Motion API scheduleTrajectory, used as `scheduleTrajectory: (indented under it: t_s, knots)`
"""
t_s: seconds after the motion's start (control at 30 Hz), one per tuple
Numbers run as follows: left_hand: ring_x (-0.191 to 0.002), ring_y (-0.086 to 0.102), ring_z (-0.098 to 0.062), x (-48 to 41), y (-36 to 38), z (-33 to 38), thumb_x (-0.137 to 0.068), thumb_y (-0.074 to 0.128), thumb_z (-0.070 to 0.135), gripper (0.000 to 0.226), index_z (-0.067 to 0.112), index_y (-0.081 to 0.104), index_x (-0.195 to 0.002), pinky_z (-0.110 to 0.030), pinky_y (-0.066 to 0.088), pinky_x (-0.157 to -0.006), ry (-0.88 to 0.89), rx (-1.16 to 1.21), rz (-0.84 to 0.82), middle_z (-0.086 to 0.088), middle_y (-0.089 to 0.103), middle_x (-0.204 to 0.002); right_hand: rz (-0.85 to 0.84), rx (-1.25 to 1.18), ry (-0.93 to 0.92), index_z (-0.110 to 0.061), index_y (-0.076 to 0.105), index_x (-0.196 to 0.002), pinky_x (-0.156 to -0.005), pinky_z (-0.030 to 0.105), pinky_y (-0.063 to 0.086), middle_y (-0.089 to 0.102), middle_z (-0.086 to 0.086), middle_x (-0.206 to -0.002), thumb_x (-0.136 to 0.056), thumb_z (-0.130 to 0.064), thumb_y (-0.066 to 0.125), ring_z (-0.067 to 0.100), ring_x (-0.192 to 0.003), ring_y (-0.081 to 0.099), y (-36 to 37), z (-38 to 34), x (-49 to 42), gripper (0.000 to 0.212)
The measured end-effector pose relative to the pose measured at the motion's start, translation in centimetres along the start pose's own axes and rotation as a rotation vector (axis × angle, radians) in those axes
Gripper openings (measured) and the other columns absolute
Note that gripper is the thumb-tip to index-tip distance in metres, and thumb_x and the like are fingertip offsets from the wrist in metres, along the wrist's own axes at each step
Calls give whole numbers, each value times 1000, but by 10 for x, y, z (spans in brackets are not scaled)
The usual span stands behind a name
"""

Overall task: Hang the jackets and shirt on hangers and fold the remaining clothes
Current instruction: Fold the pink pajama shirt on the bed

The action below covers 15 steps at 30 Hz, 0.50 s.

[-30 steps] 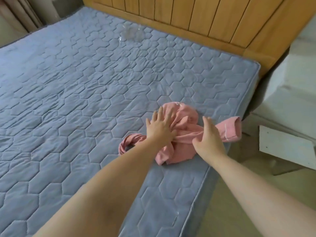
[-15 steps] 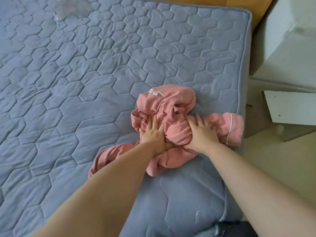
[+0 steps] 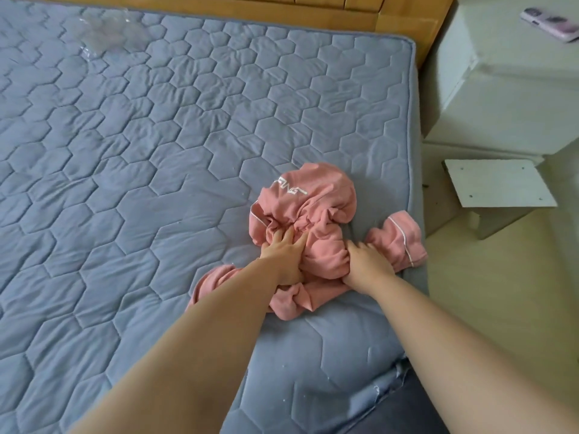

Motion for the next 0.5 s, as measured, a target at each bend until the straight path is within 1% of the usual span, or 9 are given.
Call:
scheduleTrajectory:
  t_s: [0.07,0.13,0.2,0.27,0.33,0.37,0.43,0.47,0.5]
  knots:
    - [-142,11,-34,13,-2,10,-77,67,29,101,33,0,-152,-51,32,-109,45,-25,10,-9,10,-156,-35,-17,5,-14,39,-133,-98,39,40,53,14,-129,-83,-21,50,35,-120,49,4,3,17,52]
    - [-136,28,-36,25,-2,23,-79,64,21,91,32,10,-151,-46,35,-107,94,-58,39,-12,29,-147,-38,18,-7,-15,42,-130,-94,37,42,56,12,-125,-83,-18,50,34,-118,51,7,9,37,48]
    - [-127,42,-36,34,-5,31,-81,60,22,82,36,16,-149,-42,39,-103,123,-52,93,-11,43,-138,4,10,-37,-18,46,-124,-86,35,45,60,8,-119,-81,-18,50,31,-113,54,1,14,50,43]
    - [-116,53,-31,39,-18,32,-83,57,26,71,43,27,-145,-36,46,-92,130,35,128,-4,55,-130,-16,-96,-22,-22,50,-111,-76,33,46,65,6,-110,-79,-19,52,30,-103,60,-12,17,56,33]
    - [-110,58,-26,43,-37,30,-80,59,24,58,41,48,-134,-28,47,-86,90,207,146,2,62,-123,-62,-279,79,-25,50,-92,-64,32,49,70,6,-90,-74,-21,56,29,-81,67,-29,23,62,19]
    - [-109,59,-24,46,-46,27,-77,61,22,52,34,58,-127,-27,47,-88,59,343,128,1,64,-120,-45,-372,124,-24,49,-87,-60,33,52,70,6,-81,-69,-22,58,27,-70,67,-41,28,66,20]
    - [-109,60,-22,55,-66,27,-74,65,20,42,22,67,-116,-30,47,-96,28,612,22,-1,67,-115,49,-547,145,-26,52,-88,-59,32,53,67,6,-75,-64,-20,60,24,-66,65,-77,34,72,26]
    - [-105,62,-20,60,-79,29,-78,64,17,33,20,68,-111,-30,49,-95,33,720,-61,-1,68,-110,65,-692,157,-24,55,-91,-54,28,48,65,8,-72,-68,-13,59,22,-60,61,-95,37,72,26]
    - [-97,65,-17,67,-97,31,-85,61,14,23,21,68,-106,-27,52,-88,47,837,-122,0,70,-102,55,-838,178,-19,58,-93,-47,23,41,59,9,-65,-71,-7,58,19,-51,55,-112,39,70,24]
Point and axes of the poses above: each hand's wrist, its own x-axis away from the middle knuckle, its own y-axis out of the palm, z = x × y, the point moved 8 cm from there along -x, towards the middle knuckle
